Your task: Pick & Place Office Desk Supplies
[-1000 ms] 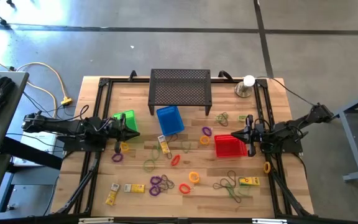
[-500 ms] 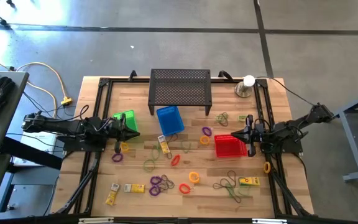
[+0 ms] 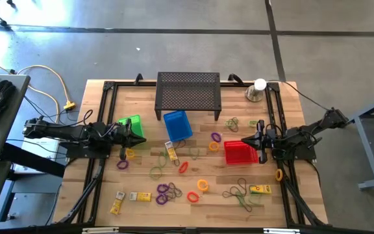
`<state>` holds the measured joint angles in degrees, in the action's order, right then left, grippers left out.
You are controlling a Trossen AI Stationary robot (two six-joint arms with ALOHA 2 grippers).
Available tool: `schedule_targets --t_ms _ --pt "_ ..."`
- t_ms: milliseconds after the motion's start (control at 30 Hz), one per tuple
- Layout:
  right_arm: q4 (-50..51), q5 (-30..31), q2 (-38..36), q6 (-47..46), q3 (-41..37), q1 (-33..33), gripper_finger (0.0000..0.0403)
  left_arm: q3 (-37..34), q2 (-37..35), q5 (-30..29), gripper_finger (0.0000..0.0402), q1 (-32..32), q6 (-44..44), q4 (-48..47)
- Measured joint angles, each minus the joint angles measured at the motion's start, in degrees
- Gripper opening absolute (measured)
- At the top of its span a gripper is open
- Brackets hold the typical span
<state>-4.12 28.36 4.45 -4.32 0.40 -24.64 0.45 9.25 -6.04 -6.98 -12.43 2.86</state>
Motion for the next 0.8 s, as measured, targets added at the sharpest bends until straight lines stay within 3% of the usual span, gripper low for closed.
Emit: schedule_targets --t_ms 800 --pt "0.01 0.0 0.0 0.0 0.01 0.02 0.0002 0.0 -0.04 -1.68 0.0 0.0 3.42 3.99"
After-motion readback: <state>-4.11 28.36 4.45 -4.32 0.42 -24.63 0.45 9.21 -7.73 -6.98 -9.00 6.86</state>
